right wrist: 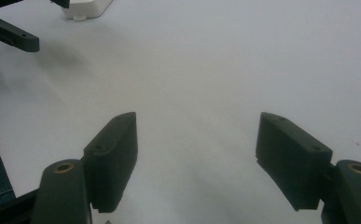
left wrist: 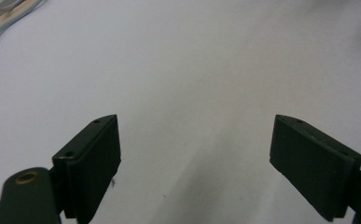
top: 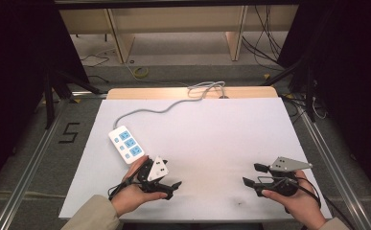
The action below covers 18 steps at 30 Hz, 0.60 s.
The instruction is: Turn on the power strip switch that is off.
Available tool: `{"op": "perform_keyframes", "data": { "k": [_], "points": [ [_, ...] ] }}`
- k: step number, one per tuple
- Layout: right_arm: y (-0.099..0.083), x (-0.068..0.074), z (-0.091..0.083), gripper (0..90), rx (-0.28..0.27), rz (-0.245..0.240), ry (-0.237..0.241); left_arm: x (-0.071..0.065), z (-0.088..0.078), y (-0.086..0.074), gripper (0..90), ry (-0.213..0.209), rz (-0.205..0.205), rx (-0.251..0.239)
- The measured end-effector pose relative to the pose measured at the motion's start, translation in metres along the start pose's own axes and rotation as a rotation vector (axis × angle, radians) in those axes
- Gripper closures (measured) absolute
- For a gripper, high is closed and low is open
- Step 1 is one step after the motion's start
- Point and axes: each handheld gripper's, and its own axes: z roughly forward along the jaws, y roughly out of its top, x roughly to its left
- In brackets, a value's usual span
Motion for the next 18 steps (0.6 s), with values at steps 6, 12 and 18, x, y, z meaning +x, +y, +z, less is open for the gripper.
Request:
{"op": "perform_keyframes", "data": {
  "k": [6, 12, 18],
  "points": [
    [0.0001, 0.0023, -0.0004, 29.9, -0.002, -0.002, 0.005, 0.0002, -0.0024, -0.0003, 19.4, -0.004, 0.009, -0.008],
    [-0.0001, 0.0015, -0.0004, 29.9, 0.000, -0.001, 0.005, -0.0002, -0.0048, 0.0006, 35.1, -0.020, 0.032, 0.009],
    [0.0000, 0.0016, -0.0001, 29.9, 0.002, -0.002, 0.007, -0.0002, -0.0102, 0.0045, 69.3, -0.026, 0.032, -0.006]
  ]
}}
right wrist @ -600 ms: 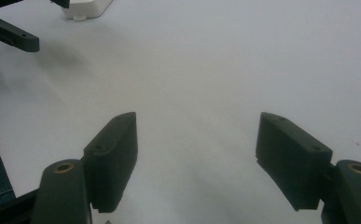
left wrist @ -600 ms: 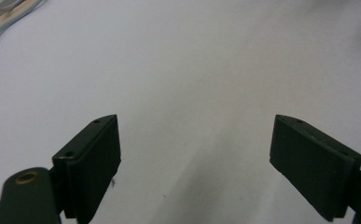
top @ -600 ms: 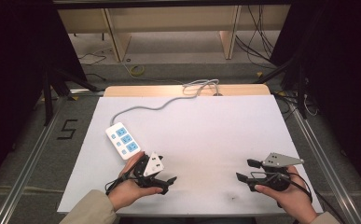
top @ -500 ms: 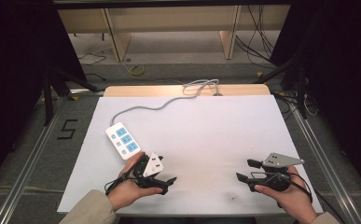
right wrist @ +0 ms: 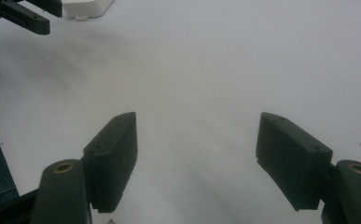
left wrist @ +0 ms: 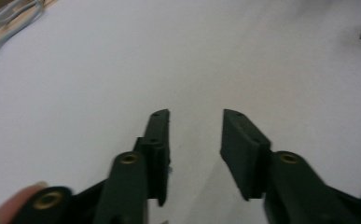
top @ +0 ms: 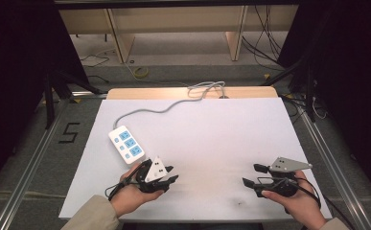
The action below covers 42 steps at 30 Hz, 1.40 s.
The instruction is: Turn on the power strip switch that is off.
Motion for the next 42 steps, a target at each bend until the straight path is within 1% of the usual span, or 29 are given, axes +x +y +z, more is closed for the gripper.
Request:
{"op": "perform_keyframes", "data": {
  "k": [1, 2, 3, 4, 5, 8, 10, 12, 14, 15, 17, 19, 21, 22, 24, 27, 28, 30, 34, 36, 38, 42],
  "points": [
    [0.000, 0.000, 0.000, 29.9, -0.001, -0.003, 0.000, 0.000, -0.001, 0.000, 74.9, 0.000, 0.013, 0.015],
    [0.000, 0.000, 0.000, 29.9, -0.002, -0.004, 0.000, 0.000, -0.001, 0.000, 80.3, 0.000, 0.013, 0.015],
    [0.000, 0.001, 0.000, 29.8, -0.001, -0.003, 0.001, 0.000, -0.001, 0.000, 84.4, 0.013, 0.026, 0.021],
    [0.000, 0.001, 0.000, 29.9, -0.002, -0.002, 0.001, 0.001, -0.003, 0.001, 87.8, 0.035, 0.029, 0.019],
    [0.000, 0.001, 0.000, 29.9, -0.003, 0.000, 0.001, 0.002, -0.003, 0.002, 89.4, 0.039, 0.022, 0.015],
    [0.000, 0.001, 0.000, 29.9, -0.002, -0.001, 0.002, 0.003, -0.005, 0.003, 89.5, 0.043, 0.015, 0.016],
    [0.000, 0.000, 0.000, 29.9, -0.002, -0.002, 0.002, 0.005, -0.006, 0.003, 89.5, 0.037, 0.000, 0.020],
    [0.000, 0.000, 0.000, 29.9, -0.001, -0.002, 0.002, 0.006, -0.007, 0.003, 89.5, 0.038, -0.001, 0.021],
    [0.000, 0.000, 0.000, 29.9, -0.001, -0.001, 0.003, 0.007, -0.009, 0.004, 89.5, 0.047, -0.019, 0.014],
    [0.000, 0.000, 0.001, 29.9, -0.001, 0.000, 0.003, 0.007, -0.009, 0.004, 89.5, 0.047, -0.019, 0.014],
    [0.000, 0.000, 0.001, 29.9, 0.001, 0.002, 0.002, 0.009, -0.011, 0.004, 89.6, 0.044, -0.039, 0.021],
    [0.000, 0.000, 0.001, 29.9, 0.003, 0.004, 0.001, 0.010, -0.012, 0.005, 89.6, 0.043, -0.042, 0.024],
    [0.000, 0.000, 0.001, 29.9, 0.004, 0.004, 0.000, 0.011, -0.013, 0.005, 89.6, 0.054, -0.042, 0.022],
    [0.000, 0.000, 0.000, 29.9, 0.005, 0.003, -0.001, 0.012, -0.014, 0.006, 89.6, 0.065, -0.052, 0.018],
    [0.000, 0.000, 0.000, 29.9, 0.005, 0.004, -0.001, 0.014, -0.015, 0.005, 89.6, 0.075, -0.060, 0.019],
    [0.000, 0.000, 0.000, 29.9, 0.005, 0.004, -0.001, 0.016, -0.016, 0.005, 89.6, 0.082, -0.062, 0.024],
    [0.000, 0.000, 0.000, 29.9, 0.003, 0.003, -0.001, 0.018, -0.018, 0.005, 89.7, 0.093, -0.067, 0.023],
    [0.000, 0.000, 0.000, 29.9, 0.003, 0.004, -0.001, 0.018, -0.018, 0.006, 89.7, 0.096, -0.073, 0.019],
    [0.000, 0.000, 0.001, 29.9, 0.006, 0.003, -0.003, 0.024, -0.021, 0.006, 89.7, 0.122, -0.070, 0.031],
    [0.000, 0.000, 0.001, 29.9, 0.005, 0.003, -0.002, 0.025, -0.022, 0.006, 89.7, 0.128, -0.070, 0.032],
    [0.000, 0.000, 0.001, 29.9, 0.005, 0.003, -0.003, 0.027, -0.023, 0.006, 89.7, 0.139, -0.082, 0.030],
    [0.000, 0.000, 0.000, 29.9, 0.007, 0.004, -0.005, 0.029, -0.024, 0.006, 89.7, 0.145, -0.082, 0.032]
  ]
}}
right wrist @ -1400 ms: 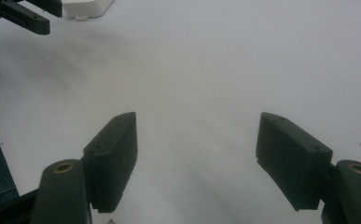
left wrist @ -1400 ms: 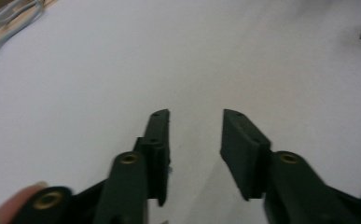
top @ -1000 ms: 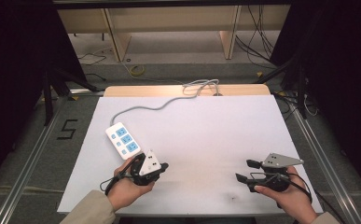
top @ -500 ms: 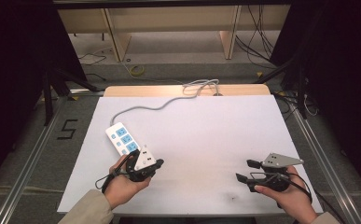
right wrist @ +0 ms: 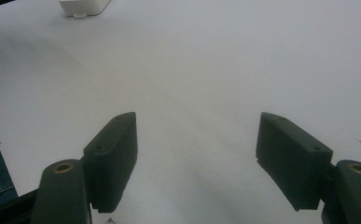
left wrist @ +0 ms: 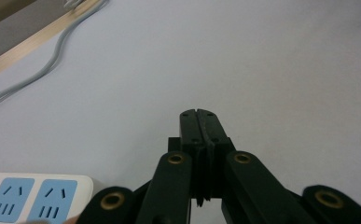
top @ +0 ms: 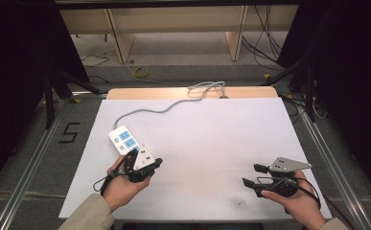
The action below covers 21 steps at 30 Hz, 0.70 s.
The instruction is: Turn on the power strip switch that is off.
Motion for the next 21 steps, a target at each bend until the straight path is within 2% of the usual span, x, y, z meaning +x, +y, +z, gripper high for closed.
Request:
{"op": "perform_keyframes", "data": {
  "k": [15, 21],
  "points": [
    [0.000, 0.000, 0.000, 29.9, -0.001, 0.000, 0.000, 0.009, -0.003, 0.000, 89.7, 0.029, -0.005, 0.003],
    [0.000, 0.000, 0.000, 29.9, 0.000, -0.002, 0.001, 0.015, -0.005, -0.001, 89.8, 0.044, -0.031, -0.002]
  ]
}}
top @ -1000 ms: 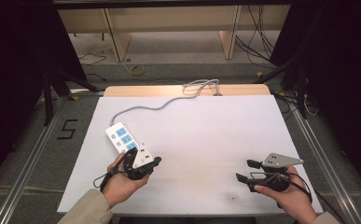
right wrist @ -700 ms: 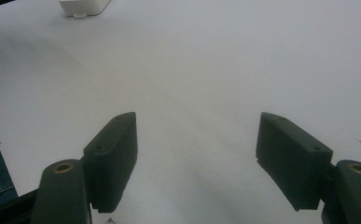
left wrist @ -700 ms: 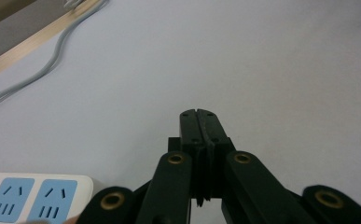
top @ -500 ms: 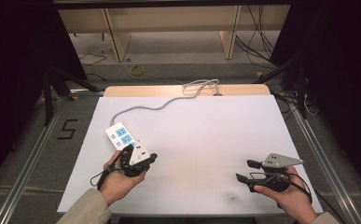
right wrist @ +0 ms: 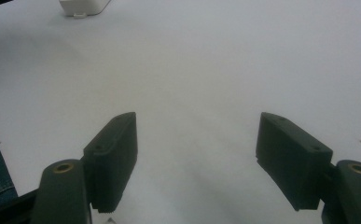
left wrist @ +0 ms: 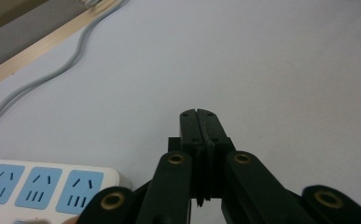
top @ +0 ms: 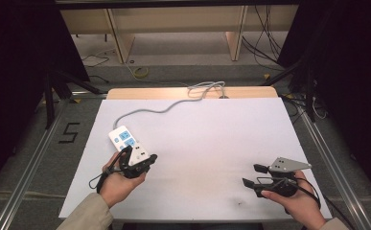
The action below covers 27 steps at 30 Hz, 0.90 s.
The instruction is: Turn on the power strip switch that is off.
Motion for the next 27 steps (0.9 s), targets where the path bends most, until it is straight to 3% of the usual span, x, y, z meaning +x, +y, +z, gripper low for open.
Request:
{"op": "perform_keyframes", "data": {
  "k": [8, 14, 27],
  "points": [
    [0.000, 0.000, 0.000, 29.9, 0.000, 0.001, 0.001, 0.004, -0.002, 0.000, 89.8, 0.014, 0.001, 0.006],
    [0.000, 0.000, 0.000, 29.9, -0.001, 0.003, 0.000, 0.009, -0.004, -0.001, 89.8, 0.041, -0.023, 0.019],
    [0.000, 0.000, 0.000, 30.0, -0.002, 0.001, -0.001, 0.015, -0.005, -0.003, 89.8, 0.052, -0.045, 0.019]
  ]
}}
